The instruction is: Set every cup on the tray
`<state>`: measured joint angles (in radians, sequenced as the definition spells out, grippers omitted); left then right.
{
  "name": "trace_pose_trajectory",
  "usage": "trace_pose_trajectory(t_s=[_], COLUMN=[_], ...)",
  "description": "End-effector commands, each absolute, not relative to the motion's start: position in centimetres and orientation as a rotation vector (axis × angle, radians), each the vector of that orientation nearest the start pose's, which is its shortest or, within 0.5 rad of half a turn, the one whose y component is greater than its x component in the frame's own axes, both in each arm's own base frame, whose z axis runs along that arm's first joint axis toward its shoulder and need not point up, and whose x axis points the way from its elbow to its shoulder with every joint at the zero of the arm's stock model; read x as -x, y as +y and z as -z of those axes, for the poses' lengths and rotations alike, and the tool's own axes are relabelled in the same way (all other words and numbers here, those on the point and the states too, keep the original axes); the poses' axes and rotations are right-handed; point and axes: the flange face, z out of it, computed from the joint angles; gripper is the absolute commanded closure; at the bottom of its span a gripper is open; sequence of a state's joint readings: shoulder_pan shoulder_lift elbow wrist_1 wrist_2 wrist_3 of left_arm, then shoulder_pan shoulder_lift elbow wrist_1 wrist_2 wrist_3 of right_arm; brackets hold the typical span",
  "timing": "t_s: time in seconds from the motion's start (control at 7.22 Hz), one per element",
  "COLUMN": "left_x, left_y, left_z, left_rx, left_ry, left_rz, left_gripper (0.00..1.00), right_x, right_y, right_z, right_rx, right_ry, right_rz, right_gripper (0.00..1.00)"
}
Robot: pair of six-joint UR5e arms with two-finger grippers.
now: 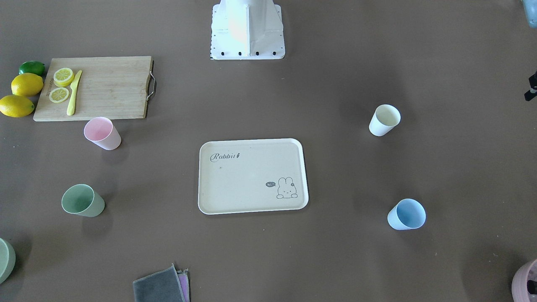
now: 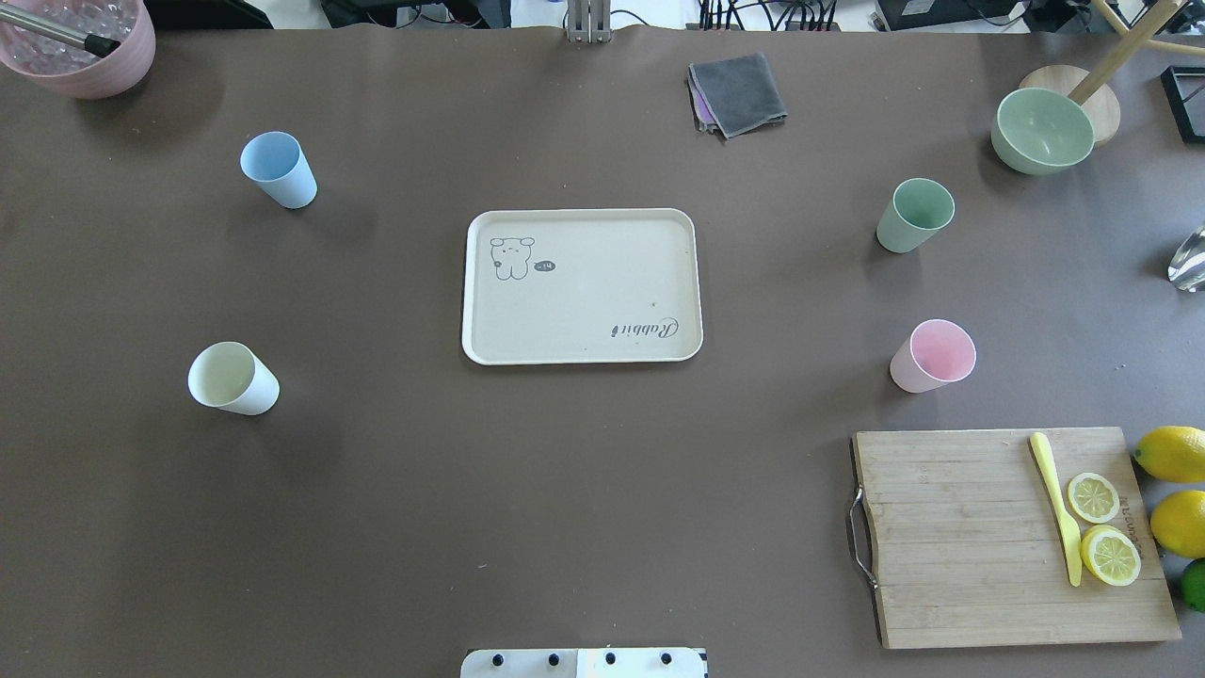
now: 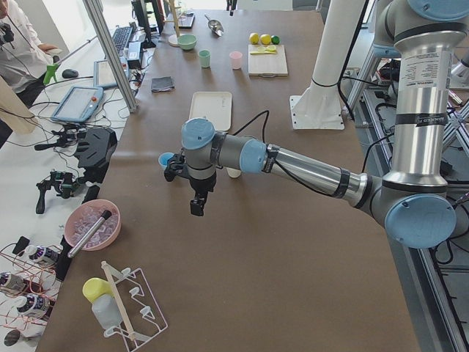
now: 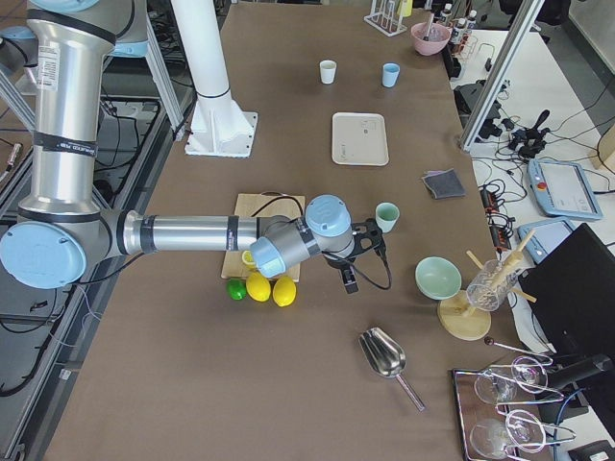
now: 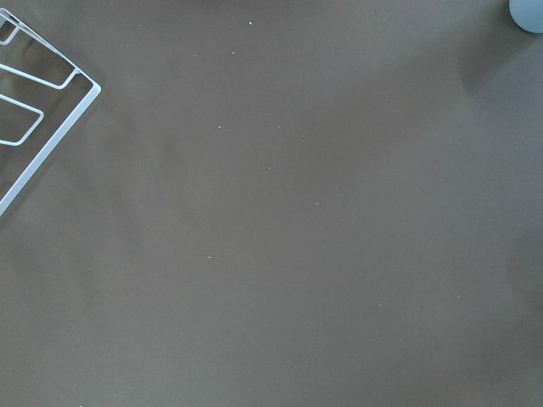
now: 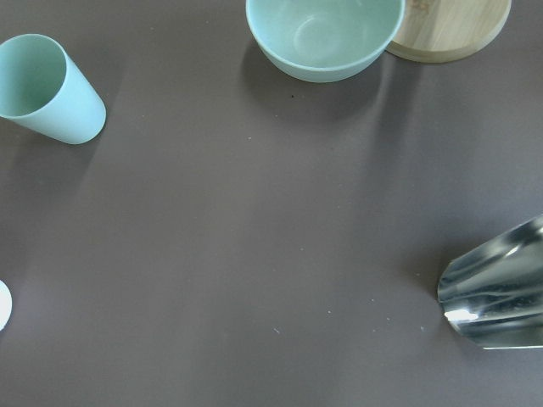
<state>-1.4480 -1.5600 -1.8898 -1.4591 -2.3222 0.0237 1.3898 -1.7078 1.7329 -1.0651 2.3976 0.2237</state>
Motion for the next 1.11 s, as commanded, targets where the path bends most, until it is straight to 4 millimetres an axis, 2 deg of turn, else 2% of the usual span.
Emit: trace_pose_trajectory(t_s=[0.0, 0.28, 0.42, 0.55, 0.97], left_x=[-0.1, -0.3, -0.4, -0.4, -0.5], left_y=[-48.8, -48.8, -48.9, -48.9, -48.9], left_z=[-52.0, -52.2, -52.3, -52.5, -52.4], left_rx=[-0.14, -0.134, -0.131, -0.128, -0.129], left_ry=[0.758, 0.759, 0.757, 0.757, 0.756], left_rz=[-0.223, -0.226, -0.226, -0.225, -0.227], left_gripper=[0.02, 0.02, 0.02, 0.02, 0.02], right_x=[7.9, 12.6, 15.6, 18.1, 22.5], right_y=[-46.0, -46.5, -46.8, -46.3, -45.3], right_z=[-54.6, -51.3, -49.3, -49.3, -48.8], right_rx=[-0.29, -0.291, -0.279, -0.266, -0.251], right_ry=[-0.9, -0.905, -0.922, -0.905, -0.901], right_rz=[0.166, 0.178, 0.171, 0.182, 0.257], right_gripper=[0.0, 0.0, 0.0, 0.0, 0.0])
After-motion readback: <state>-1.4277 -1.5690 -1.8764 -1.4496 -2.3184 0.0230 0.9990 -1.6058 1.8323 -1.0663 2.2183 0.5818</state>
